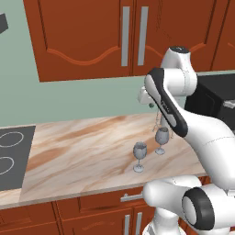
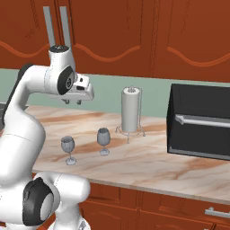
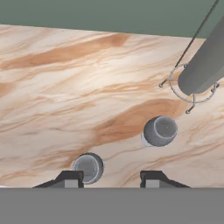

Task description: Retrieve the wine glasses from the counter and place one next to each plate.

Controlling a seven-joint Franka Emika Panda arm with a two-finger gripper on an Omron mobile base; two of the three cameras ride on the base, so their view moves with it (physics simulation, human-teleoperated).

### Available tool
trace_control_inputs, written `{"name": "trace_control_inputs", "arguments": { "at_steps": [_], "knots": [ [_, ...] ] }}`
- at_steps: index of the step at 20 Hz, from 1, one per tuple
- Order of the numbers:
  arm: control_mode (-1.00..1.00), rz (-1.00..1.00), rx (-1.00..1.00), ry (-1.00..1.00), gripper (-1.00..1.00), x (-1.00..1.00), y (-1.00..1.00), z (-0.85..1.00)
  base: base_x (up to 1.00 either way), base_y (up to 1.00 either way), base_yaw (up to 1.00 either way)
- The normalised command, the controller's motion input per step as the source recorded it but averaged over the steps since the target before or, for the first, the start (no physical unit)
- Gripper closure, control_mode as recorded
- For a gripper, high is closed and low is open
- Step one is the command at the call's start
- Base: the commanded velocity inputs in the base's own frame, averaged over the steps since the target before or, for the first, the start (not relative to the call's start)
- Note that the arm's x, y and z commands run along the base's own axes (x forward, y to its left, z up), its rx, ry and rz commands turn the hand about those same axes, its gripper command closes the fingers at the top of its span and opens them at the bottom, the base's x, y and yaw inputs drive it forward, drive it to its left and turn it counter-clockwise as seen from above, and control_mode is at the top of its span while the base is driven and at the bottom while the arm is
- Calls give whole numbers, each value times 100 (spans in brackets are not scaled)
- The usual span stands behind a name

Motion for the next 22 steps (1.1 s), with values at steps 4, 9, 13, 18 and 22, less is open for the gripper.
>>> {"name": "trace_control_inputs", "arguments": {
  "at_steps": [4, 9, 13, 18, 22],
  "knots": [
    [-100, 0, 0, -2, -100, -29, -4, -11, 0, 0, 0],
    [-100, 0, 0, 0, -100, -64, -17, -34, 0, 0, 0],
    [-100, -5, 5, 0, -100, -53, -35, -24, 0, 0, 0],
    [-100, -19, 19, 1, -100, -39, -53, -2, 0, 0, 0],
    [-100, -30, 31, 9, -100, -40, -53, 0, 0, 0, 0]
  ]
}}
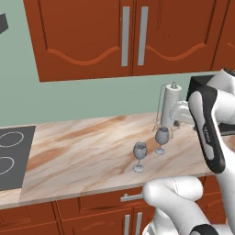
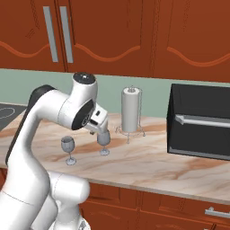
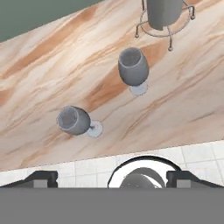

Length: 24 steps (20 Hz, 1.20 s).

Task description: Retrieve the wine glasses from the counter and place one next to each plate.

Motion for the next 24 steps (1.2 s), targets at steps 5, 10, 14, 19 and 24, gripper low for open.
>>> {"name": "trace_control_inputs", "arguments": {
  "at_steps": [5, 10, 14, 19, 24],
  "knots": [
    [-100, -27, 41, 6, -100, -40, -57, 0, 0, 0, 0],
    [-100, -32, 42, 13, -100, -21, -45, 0, 0, 0, 0],
    [-100, -31, 37, 16, -100, -12, -22, 0, 0, 0, 0],
    [-100, -15, 25, 19, -100, -1, -7, 0, 0, 0, 0],
    [-100, -8, 21, 29, -100, 0, 0, -2, 0, 0, 0]
  ]
}}
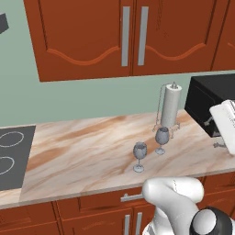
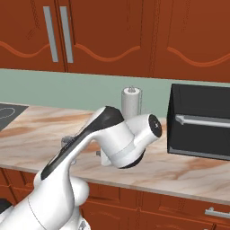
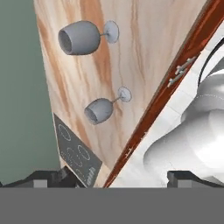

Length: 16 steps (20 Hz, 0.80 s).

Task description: Retrieve the wine glasses from the counter and place one next to each plate.

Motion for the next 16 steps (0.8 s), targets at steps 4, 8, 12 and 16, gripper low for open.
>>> {"name": "trace_control_inputs", "arguments": {
  "at_steps": [4, 8, 12, 16],
  "knots": [
    [-100, -10, 25, 34, -100, 0, 0, -2, 0, 0, 0],
    [-100, -9, 26, 31, -100, 5, 0, -18, 0, 0, 0],
    [-100, -9, 26, 13, -100, 7, 0, -32, 0, 0, 0],
    [-100, -5, 17, 1, -100, 19, 0, -27, 0, 0, 0]
  ]
}}
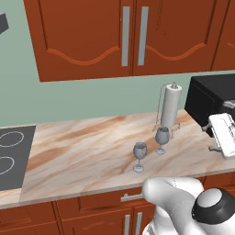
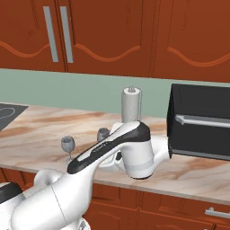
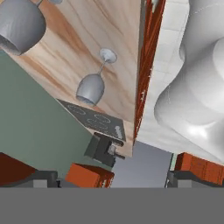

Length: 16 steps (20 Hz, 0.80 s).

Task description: Retrieve the wine glasses from the counter and place one next to each plate.

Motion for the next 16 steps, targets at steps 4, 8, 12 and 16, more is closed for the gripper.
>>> {"name": "trace_control_inputs", "arguments": {
  "at_steps": [4, 8, 12, 16],
  "knots": [
    [-100, -3, 7, 0, -100, 28, 0, -26, 0, 0, 0],
    [-100, -4, 1, 0, -100, 30, 0, -40, 0, 0, 0],
    [-100, -1, 6, 0, -100, 20, -10, -47, 0, 0, 0],
    [-100, 0, 10, 6, -100, 33, -8, -33, 0, 0, 0]
  ]
}}
